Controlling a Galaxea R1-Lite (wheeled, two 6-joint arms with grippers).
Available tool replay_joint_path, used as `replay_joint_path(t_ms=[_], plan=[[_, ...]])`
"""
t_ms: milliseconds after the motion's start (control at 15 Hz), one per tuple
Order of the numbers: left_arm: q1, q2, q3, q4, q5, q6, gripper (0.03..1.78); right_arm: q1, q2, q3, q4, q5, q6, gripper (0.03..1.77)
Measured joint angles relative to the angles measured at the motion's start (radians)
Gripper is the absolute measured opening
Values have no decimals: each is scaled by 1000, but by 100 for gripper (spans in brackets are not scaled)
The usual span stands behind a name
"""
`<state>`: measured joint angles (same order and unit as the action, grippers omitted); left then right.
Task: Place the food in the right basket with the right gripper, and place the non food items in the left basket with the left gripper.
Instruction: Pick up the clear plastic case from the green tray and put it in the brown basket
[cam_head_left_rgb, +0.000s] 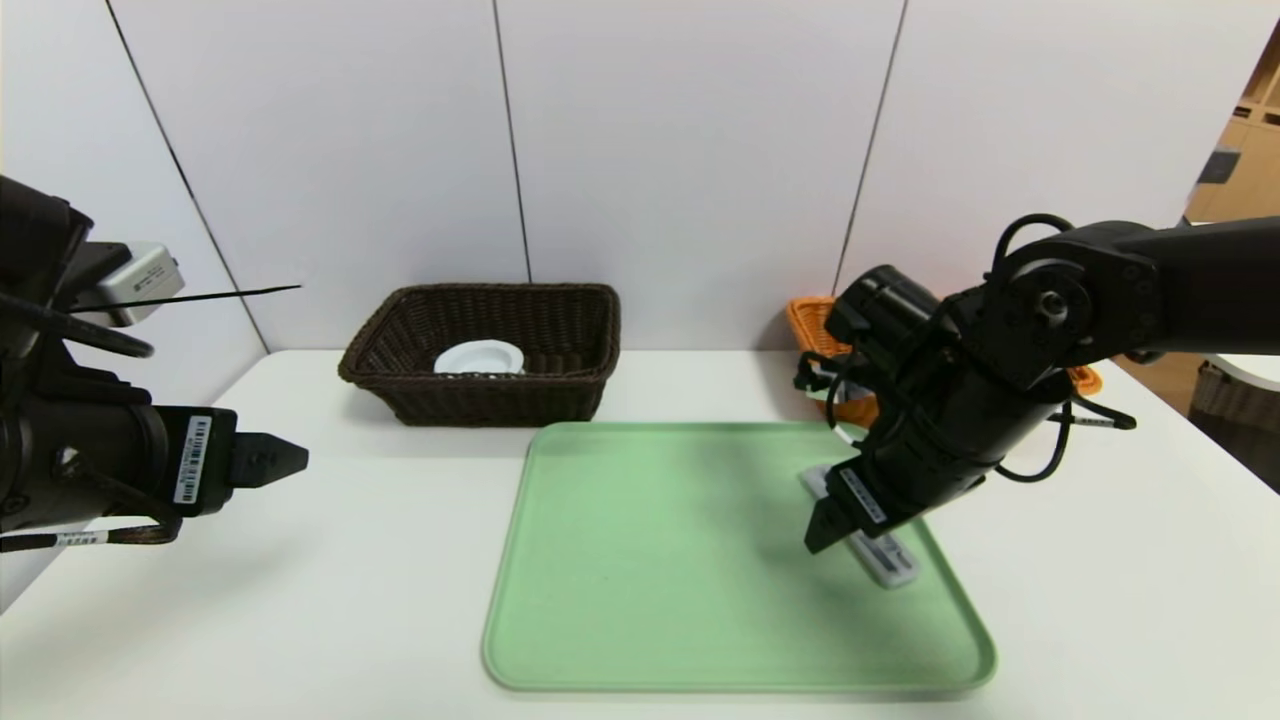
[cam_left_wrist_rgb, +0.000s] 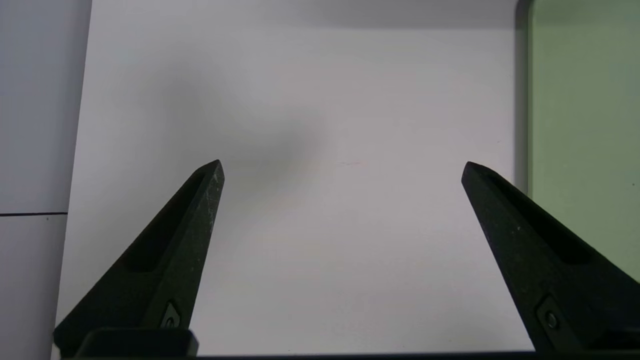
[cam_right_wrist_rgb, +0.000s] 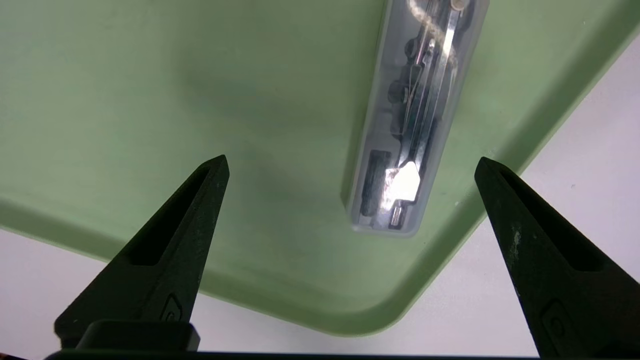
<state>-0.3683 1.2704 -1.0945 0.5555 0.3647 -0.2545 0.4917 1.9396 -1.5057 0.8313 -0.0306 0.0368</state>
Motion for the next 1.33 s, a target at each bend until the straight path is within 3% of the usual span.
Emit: replay_joint_path(t_ms=[1333], plan=[[-1,7,2,-1,-7,0,169,-48,113,-75,0,41,3,170]])
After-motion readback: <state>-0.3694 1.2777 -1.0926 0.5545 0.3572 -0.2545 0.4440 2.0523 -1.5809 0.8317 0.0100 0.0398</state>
